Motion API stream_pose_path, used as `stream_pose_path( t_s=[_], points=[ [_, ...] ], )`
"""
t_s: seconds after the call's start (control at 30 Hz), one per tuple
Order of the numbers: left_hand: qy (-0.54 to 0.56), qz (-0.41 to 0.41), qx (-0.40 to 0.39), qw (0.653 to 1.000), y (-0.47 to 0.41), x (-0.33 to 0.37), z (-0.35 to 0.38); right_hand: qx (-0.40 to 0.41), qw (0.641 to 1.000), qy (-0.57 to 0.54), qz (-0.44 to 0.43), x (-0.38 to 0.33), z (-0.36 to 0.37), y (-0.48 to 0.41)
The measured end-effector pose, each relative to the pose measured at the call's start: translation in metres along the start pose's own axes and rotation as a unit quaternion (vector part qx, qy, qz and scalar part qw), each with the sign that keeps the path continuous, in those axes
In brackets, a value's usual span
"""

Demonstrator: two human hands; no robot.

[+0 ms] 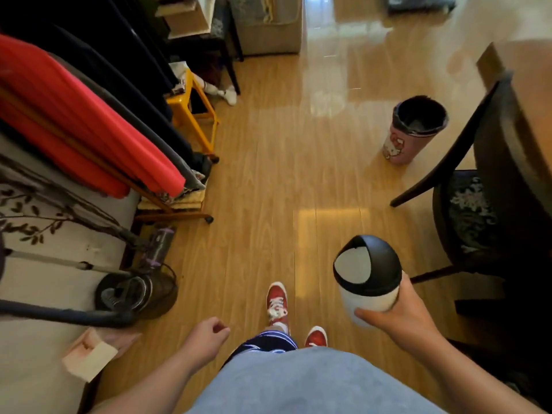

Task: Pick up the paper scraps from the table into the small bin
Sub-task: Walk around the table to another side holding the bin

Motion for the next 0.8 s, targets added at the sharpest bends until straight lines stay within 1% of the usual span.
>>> stream_pose_path(
  t_s=[0.1, 0.2, 0.3, 0.4, 0.5, 0.57, 0.63, 0.73, 0.8],
  points=[
    [-0.022, -0.004, -0.013, 1.0, -0.038, 0.025, -0.02, 0.011, 1.0, -0.011, -0.007, -0.019, -0.005, -0.045],
    [-0.03, 0.004, -0.025, 0.999, -0.088, 0.067, -0.04, 0.038, 0.999, -0.024, 0.019, -0.024, -0.018, -0.081],
    [-0.064, 0.041, -0.039, 0.996, -0.139, 0.133, -0.062, 0.094, 0.991, -0.046, 0.079, -0.008, -0.043, -0.098],
    [-0.125, 0.108, -0.062, 0.984, -0.174, 0.225, -0.074, 0.168, 0.973, -0.071, 0.14, 0.016, -0.074, -0.095],
    [-0.179, 0.184, -0.093, 0.962, -0.191, 0.329, -0.064, 0.243, 0.943, -0.116, 0.193, 0.04, -0.101, -0.068],
    [-0.22, 0.236, -0.111, 0.94, -0.191, 0.399, -0.041, 0.302, 0.917, -0.138, 0.22, 0.051, -0.116, -0.043],
    [-0.257, 0.285, -0.134, 0.914, -0.182, 0.462, -0.007, 0.35, 0.895, -0.139, 0.239, 0.064, -0.128, -0.019],
    [-0.297, 0.34, -0.173, 0.875, -0.158, 0.542, 0.052, 0.398, 0.861, -0.158, 0.277, 0.087, -0.143, 0.016],
    [-0.316, 0.37, -0.198, 0.851, -0.136, 0.584, 0.09, 0.429, 0.834, -0.194, 0.288, 0.104, -0.152, 0.037]
  ],
)
Point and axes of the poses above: each hand's wrist, its own y-axis away from the middle knuckle, its own z-axis out of the palm, x = y × z, the point moved 9 cm from there along -y, towards the middle knuckle, and after that the axes turned 1 degree about y, right-handed, at the moved point
